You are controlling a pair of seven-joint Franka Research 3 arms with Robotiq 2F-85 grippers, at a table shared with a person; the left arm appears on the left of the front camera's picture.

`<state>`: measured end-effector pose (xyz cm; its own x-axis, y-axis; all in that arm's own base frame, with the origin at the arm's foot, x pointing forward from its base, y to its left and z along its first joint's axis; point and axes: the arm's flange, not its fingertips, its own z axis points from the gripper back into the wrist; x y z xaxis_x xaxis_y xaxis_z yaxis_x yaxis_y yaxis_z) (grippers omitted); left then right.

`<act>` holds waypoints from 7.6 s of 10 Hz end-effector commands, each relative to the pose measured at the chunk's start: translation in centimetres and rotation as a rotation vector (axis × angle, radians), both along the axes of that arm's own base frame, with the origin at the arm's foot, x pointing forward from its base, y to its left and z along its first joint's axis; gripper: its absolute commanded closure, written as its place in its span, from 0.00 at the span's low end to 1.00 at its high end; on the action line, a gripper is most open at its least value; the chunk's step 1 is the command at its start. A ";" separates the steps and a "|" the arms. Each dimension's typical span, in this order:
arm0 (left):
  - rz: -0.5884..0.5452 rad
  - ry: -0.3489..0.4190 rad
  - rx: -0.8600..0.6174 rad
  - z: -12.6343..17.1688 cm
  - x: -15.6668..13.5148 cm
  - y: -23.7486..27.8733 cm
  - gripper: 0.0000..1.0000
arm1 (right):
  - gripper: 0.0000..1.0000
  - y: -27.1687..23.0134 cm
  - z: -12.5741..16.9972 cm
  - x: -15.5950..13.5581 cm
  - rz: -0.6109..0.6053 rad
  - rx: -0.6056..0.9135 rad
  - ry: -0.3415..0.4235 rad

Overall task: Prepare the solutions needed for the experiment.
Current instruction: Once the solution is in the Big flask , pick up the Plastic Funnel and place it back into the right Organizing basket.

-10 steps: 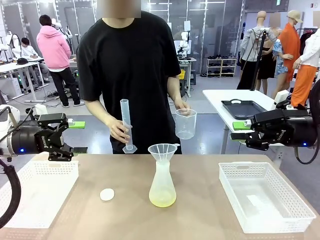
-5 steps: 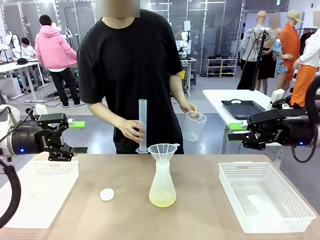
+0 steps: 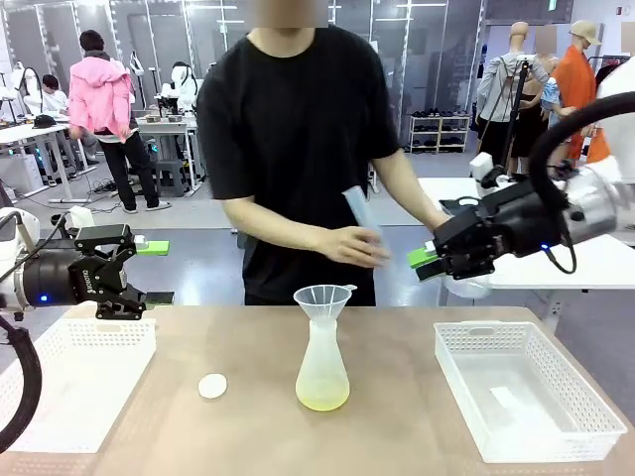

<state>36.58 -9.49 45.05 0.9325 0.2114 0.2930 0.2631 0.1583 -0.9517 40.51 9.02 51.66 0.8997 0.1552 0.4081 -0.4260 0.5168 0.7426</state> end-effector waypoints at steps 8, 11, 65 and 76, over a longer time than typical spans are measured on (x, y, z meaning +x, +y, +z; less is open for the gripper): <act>0.003 0.008 -0.024 0.3 0.0 -0.2 0.00 | 0.56 5.7 0.2 6.8 0.004 -0.350 0.041; 0.003 0.008 -0.024 0.3 0.0 -0.2 0.00 | 0.56 5.9 0.5 7.0 -0.002 -0.355 0.048; 0.003 0.008 -0.024 0.3 0.0 -0.2 0.00 | 0.16 17.3 -2.1 9.1 -0.381 -0.633 0.420; 0.003 0.008 -0.024 0.3 0.0 -0.2 0.00 | 0.62 17.3 -3.5 9.1 -0.367 -0.644 0.443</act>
